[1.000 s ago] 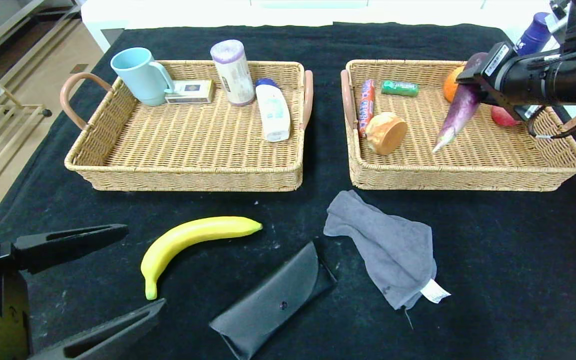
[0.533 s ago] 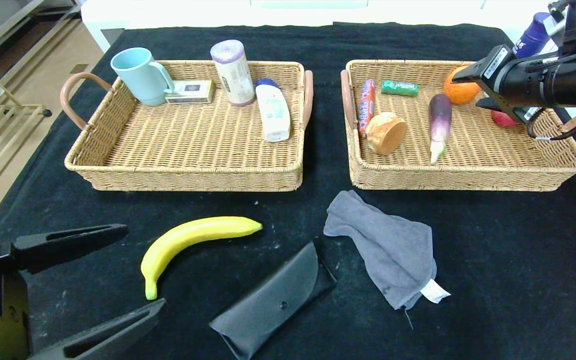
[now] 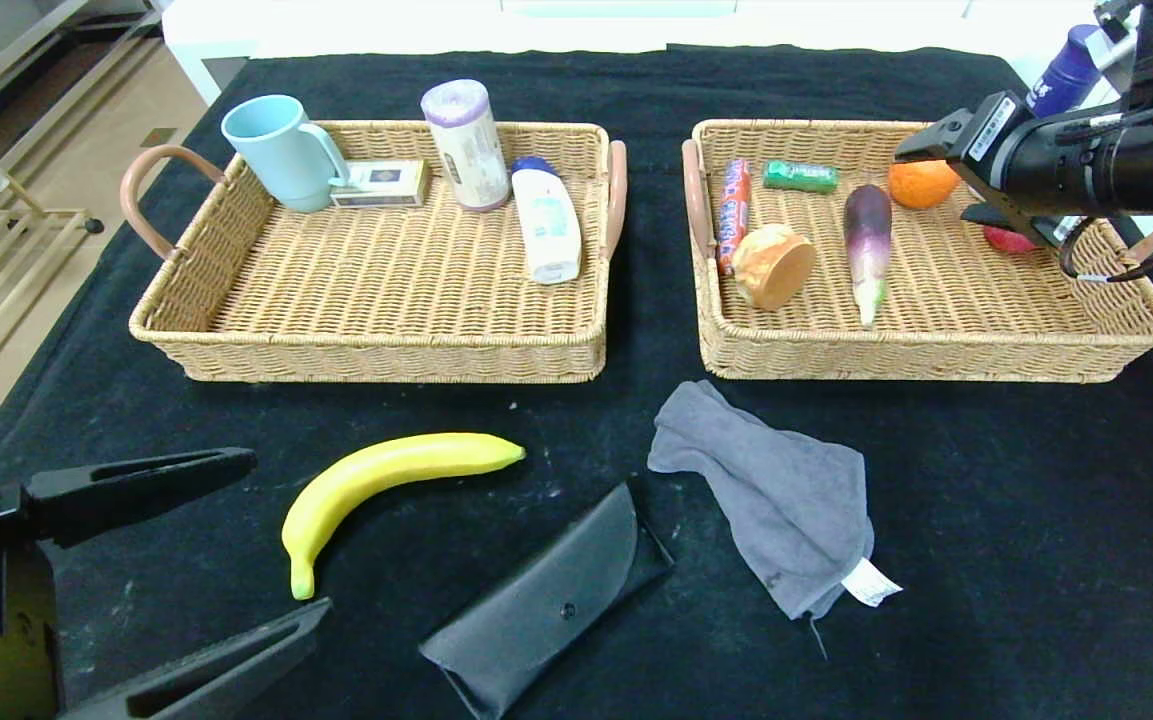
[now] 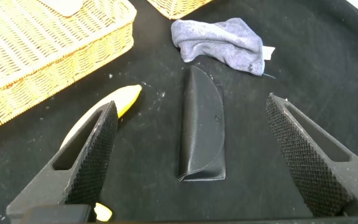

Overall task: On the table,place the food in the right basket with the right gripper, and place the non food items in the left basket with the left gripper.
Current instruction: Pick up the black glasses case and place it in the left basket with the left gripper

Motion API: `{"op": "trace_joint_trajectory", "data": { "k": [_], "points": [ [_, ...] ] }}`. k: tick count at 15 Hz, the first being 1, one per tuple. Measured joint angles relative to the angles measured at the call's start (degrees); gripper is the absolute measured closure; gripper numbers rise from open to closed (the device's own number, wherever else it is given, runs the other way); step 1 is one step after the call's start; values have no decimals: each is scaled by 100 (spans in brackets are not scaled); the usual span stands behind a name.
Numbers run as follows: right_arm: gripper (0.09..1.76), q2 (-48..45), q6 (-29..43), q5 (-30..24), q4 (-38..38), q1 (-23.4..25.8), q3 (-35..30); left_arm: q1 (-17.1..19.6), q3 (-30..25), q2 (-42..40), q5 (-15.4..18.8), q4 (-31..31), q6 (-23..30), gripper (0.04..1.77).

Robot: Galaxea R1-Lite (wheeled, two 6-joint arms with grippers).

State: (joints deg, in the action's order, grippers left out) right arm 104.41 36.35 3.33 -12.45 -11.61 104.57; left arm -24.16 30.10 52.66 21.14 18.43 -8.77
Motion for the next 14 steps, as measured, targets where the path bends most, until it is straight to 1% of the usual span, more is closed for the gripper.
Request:
{"op": "trace_joint_trajectory", "data": {
  "k": [3,7,11,14],
  "points": [
    [27,-141,-113,-2,-199,-5,-132,0,-4,0,0,-11,-5,9],
    [22,-485,-599,0,-213,-57,-556,0,-11,9,0,-39,-7,9],
    [19,-1073,-1401,5,-202,-333,-1436,0,-12,15,0,-44,-7,9],
    [17,-1523,-1863,50,-199,-685,-2009,0,-6,4,0,-44,-13,9]
  ]
}}
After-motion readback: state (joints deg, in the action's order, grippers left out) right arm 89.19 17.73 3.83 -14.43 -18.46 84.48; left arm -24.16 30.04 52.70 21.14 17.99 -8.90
